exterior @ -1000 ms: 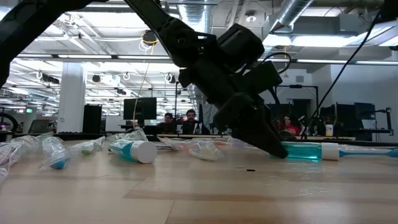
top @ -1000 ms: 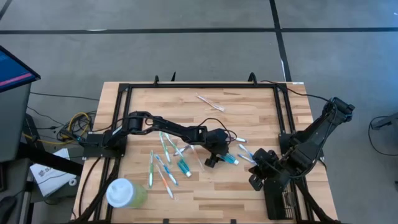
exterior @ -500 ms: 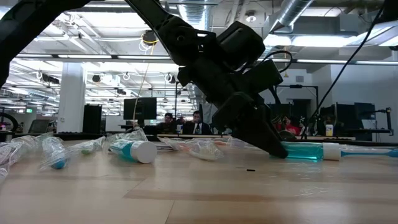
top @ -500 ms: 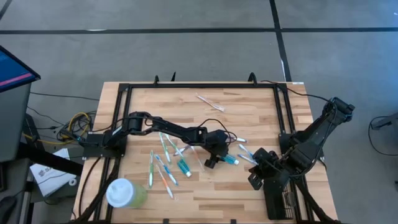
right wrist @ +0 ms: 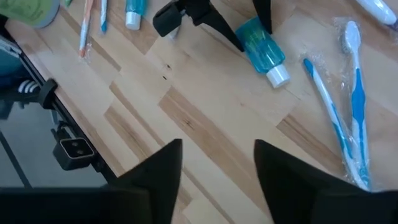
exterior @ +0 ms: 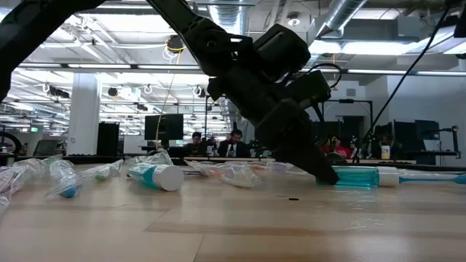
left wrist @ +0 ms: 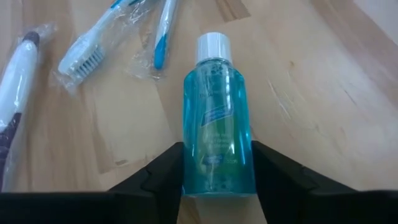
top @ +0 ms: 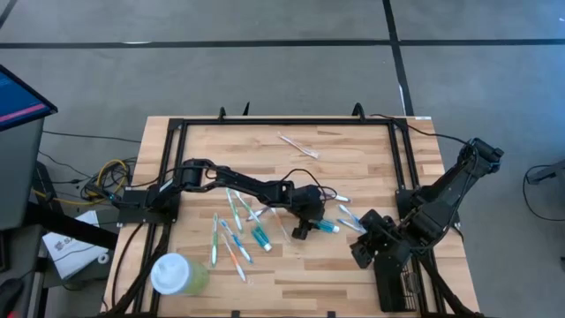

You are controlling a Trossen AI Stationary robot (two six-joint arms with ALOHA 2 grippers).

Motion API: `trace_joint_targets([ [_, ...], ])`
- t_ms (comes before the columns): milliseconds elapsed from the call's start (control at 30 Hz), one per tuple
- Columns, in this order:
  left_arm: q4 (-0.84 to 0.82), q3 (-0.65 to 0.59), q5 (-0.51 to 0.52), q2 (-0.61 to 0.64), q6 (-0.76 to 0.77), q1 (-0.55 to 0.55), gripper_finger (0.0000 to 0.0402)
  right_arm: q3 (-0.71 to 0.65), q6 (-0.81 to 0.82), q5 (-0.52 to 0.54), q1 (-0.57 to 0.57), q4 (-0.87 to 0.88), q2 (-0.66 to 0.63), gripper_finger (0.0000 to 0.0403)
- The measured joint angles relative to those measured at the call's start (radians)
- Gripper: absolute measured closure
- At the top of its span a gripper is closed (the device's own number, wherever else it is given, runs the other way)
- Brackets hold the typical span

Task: Pick & Place toothbrushing station
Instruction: Put the right blue mouthwash bottle into the black organizer

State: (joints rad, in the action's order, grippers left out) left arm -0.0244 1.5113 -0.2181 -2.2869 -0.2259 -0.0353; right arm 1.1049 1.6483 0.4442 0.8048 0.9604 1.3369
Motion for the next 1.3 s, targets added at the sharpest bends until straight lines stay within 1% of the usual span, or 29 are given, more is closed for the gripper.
trace_joint_targets([
  [133,-0.017,-0.003,0.014,0.015,0.024,-0.003,0.0255,0.0,0.044,0.002,-0.009,-0.001,-0.006,0.0171],
  [267,-0.008,-0.004,0.038,0.046,0.066,-0.004,0.0254,0.0,0.078,0.027,-0.018,0.0,-0.027,0.0164],
  [400,-0.018,-0.003,0.054,0.086,0.105,-0.004,0.0254,0.0,0.128,0.074,-0.023,0.004,-0.061,0.0169],
  [533,-0.005,-0.003,0.059,0.132,0.136,-0.003,0.0254,0.0,0.203,0.156,-0.036,0.005,-0.099,0.0181],
  [733,-0.012,-0.004,0.098,0.215,0.163,-0.003,0.0254,0.0,0.31,0.241,-0.065,0.004,-0.162,0.0196],
  [867,-0.011,-0.004,0.129,0.279,0.164,-0.005,0.0254,0.0,0.378,0.288,-0.083,0.005,-0.201,0.0199],
  [933,-0.02,-0.004,0.141,0.306,0.164,-0.007,0.0254,0.0,0.385,0.302,-0.093,0.004,-0.219,0.0198],
  [1133,-0.081,-0.004,0.168,0.388,0.156,-0.016,0.0253,0.0,0.338,0.311,-0.119,0.0,-0.259,0.0191],
  [1300,-0.078,-0.048,0.202,0.455,0.156,-0.018,0.0254,0.0,0.343,0.309,-0.147,-0.016,-0.272,0.0182],
])
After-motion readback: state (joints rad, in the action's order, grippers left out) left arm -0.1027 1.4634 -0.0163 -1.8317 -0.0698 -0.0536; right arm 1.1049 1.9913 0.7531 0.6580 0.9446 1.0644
